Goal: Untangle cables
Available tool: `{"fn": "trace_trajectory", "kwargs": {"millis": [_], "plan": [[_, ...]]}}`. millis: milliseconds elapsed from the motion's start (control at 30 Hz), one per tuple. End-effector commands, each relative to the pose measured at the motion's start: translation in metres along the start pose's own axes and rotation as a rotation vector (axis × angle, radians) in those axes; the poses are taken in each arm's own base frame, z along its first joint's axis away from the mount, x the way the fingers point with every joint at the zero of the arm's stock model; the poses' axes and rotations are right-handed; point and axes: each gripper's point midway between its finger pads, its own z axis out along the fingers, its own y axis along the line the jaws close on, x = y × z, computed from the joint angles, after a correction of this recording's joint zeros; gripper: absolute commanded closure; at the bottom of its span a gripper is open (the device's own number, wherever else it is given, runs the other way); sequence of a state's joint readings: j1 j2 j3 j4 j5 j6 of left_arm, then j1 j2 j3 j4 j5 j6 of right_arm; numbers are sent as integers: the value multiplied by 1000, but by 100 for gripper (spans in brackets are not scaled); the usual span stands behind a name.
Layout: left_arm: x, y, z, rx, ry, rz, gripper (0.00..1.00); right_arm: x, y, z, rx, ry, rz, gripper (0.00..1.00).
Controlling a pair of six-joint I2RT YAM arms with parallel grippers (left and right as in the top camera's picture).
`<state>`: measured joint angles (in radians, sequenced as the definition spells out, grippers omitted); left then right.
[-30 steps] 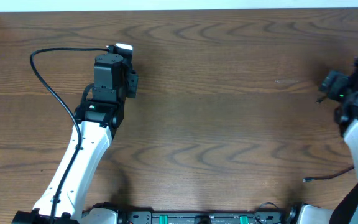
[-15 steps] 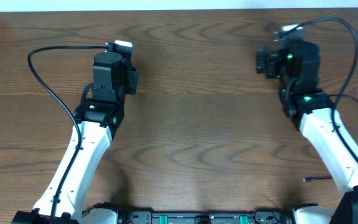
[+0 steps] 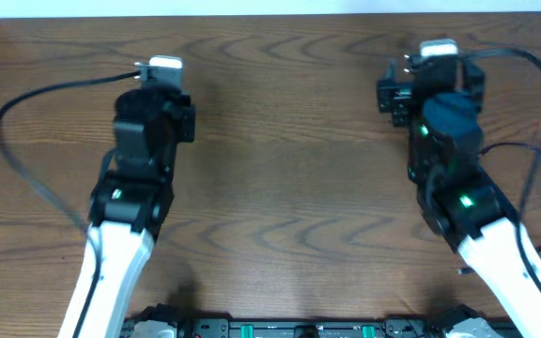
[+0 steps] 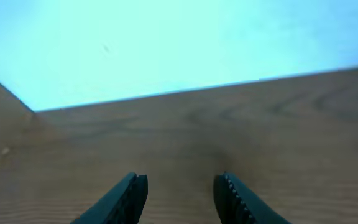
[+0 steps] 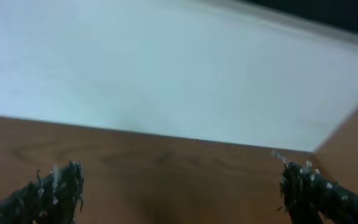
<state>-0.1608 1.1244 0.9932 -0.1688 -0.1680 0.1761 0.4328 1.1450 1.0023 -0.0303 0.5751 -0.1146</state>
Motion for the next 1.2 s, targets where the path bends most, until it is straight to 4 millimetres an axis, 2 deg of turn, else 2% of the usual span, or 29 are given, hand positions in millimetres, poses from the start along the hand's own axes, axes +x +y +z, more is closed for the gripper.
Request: {"fn": "trace_trajectory", "kwargs": {"millis": [0,100,200,333,400,633,667,767,1000,1167], "plan": [[-25,23,-40,-72,-104,-47,60,-23,-37,-39,151,-41,53,1],[-39,31,-68,-82,-184,-76,60,-32,-51,-69,183,-64,77,1],[-49,38,-92,-88,-250,-96,61,-34,-65,-90,228,-74,90,1],[-63,48,-131,-96,-350,-126,61,-37,-94,-131,332,-93,136,1],[-67,52,-148,-100,-389,-136,61,-36,-117,-156,420,-102,193,1],[-73,66,-205,-112,-518,-168,61,-19,-149,-195,403,-90,175,1],[-72,66,-208,-112,-521,-169,61,-20,-145,-194,368,-94,163,1],[-68,66,-206,-110,-504,-165,61,-28,-117,-189,212,-115,82,1],[-67,65,-202,-109,-491,-161,61,-30,-87,-180,175,-105,4,1],[-65,64,-201,-107,-481,-159,60,-36,-58,-175,69,-122,-11,1]]}}
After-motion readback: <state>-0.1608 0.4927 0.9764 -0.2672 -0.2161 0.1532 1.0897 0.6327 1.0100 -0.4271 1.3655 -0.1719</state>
